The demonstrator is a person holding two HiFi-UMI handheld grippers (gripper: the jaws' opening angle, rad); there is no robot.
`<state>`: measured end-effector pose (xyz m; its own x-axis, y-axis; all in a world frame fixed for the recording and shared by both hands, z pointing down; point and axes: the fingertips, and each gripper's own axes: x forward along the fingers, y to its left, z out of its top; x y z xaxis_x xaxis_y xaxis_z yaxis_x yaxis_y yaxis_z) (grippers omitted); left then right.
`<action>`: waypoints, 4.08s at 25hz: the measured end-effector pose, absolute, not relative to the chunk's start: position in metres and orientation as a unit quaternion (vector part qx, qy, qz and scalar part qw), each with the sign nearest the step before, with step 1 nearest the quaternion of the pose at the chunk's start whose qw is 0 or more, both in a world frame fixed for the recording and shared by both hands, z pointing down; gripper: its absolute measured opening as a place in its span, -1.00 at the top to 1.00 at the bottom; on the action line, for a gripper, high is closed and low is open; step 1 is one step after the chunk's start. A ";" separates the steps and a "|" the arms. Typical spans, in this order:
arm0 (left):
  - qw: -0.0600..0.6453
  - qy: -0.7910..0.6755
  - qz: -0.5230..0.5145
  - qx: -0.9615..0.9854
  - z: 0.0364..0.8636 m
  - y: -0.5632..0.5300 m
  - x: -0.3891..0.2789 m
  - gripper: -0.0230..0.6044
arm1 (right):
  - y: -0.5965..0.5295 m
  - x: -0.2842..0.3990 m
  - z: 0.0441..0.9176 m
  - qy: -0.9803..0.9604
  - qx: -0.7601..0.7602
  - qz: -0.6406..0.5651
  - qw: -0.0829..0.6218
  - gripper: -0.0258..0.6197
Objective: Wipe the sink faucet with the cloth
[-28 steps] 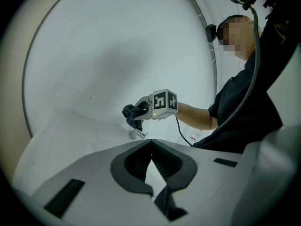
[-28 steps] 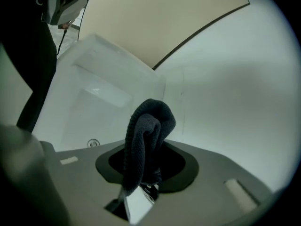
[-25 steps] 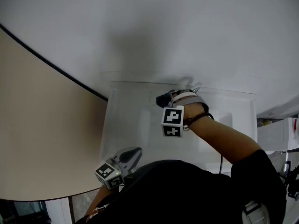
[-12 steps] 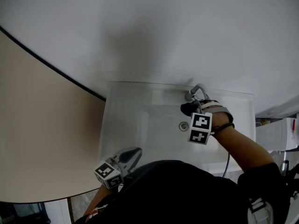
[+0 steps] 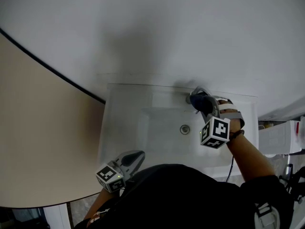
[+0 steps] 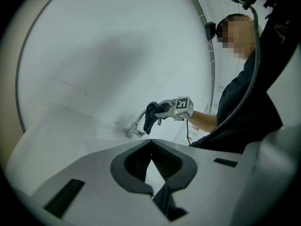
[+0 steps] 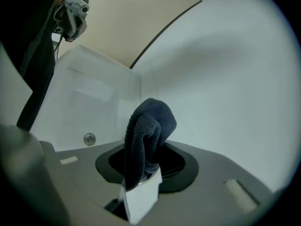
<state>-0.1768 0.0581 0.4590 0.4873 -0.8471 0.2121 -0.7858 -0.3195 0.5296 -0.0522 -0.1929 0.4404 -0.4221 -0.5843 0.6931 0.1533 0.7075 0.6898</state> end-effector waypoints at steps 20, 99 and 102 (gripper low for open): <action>0.249 -0.512 -0.080 0.818 0.449 0.062 -0.205 0.93 | -0.256 -0.092 0.572 -0.413 -0.028 -0.414 0.811 0.53; 0.306 -0.432 -0.009 0.848 0.451 0.041 -0.145 0.92 | -0.210 0.020 0.446 -0.903 0.079 0.418 0.058 0.52; 0.312 -0.443 -0.006 0.841 0.445 0.036 -0.143 0.93 | -0.241 0.035 0.458 -0.900 0.084 0.428 -0.008 0.52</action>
<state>-0.1435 0.0363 0.4452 0.6081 -0.7481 0.2656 -0.7401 -0.4131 0.5307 0.0351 -0.2410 0.4578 -0.9858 -0.1573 0.0579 -0.1442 0.6197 -0.7715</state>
